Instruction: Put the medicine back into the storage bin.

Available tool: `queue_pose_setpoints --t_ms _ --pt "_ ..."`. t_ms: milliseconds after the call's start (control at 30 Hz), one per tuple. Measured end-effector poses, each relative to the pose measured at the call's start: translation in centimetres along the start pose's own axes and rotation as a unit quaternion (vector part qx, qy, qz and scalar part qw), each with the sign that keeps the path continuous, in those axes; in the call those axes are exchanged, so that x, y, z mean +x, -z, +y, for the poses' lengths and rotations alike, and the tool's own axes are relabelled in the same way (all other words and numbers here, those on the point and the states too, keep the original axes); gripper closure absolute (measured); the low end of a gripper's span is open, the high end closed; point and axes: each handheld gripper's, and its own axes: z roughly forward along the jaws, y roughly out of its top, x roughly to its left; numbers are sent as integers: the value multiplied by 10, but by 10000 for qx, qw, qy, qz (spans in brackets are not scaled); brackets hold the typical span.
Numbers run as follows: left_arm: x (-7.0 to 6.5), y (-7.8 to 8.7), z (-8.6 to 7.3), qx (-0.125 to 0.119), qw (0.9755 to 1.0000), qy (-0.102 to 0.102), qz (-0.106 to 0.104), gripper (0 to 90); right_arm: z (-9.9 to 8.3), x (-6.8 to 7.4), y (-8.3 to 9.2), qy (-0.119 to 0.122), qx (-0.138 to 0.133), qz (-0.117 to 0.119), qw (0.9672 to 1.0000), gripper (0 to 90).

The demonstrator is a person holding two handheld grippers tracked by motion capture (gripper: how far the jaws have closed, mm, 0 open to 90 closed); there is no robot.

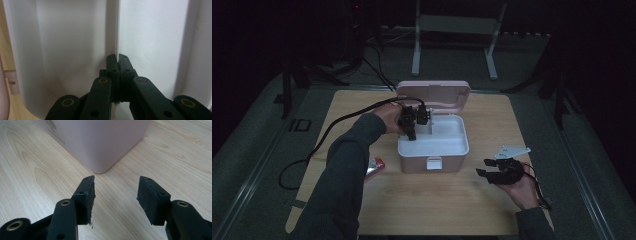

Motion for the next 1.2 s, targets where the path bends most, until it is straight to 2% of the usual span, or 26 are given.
queue_pose_setpoints --t_ms 267,433,567,667,733,800,967,1033,1067,1100,1133,1200 --pt "-3 1 -1 -21 9999 -86 -84 895 -3 -1 -2 -17 10 -7 10000 482" --pt "-5 4 -2 -20 9997 -71 -212 895 -7 -2 -2 -73 29 -15 10000 483" --pt "-6 11 -6 -84 9998 -132 -106 895 -8 -3 -1 -103 9 -18 9999 486" --pt "-9 19 -10 -213 9997 -113 -105 895 -8 -2 -2 -100 21 -5 9999 486" --pt "-9 24 -12 -289 9994 -205 -31 895 -8 -2 -2 -99 24 -6 9999 486" --pt "-9 31 -13 -255 9993 -283 2 896 -8 -2 -3 -106 22 1 9999 486" --pt "-14 48 -20 -379 9991 -188 13 896 -8 -2 -3 -106 1 2 9999 486" --pt "-16 53 -24 -445 9988 -176 -64 896 -9 -2 -3 -124 7 1 9999 486" --pt "-18 55 -26 -438 9988 -223 21 896 -9 -2 -3 -132 7 1 9999 486" --pt "-19 56 -29 -405 9990 -185 -7 896 -9 -2 -3 -131 5 -5 9999 486" --pt "-21 57 -31 -350 9992 -196 87 896 -10 -2 -3 -129 -4 -2 9999 486" --pt "-24 59 -39 -283 9995 -146 91 896 -10 -2 -3 -136 4 -5 9999 486"
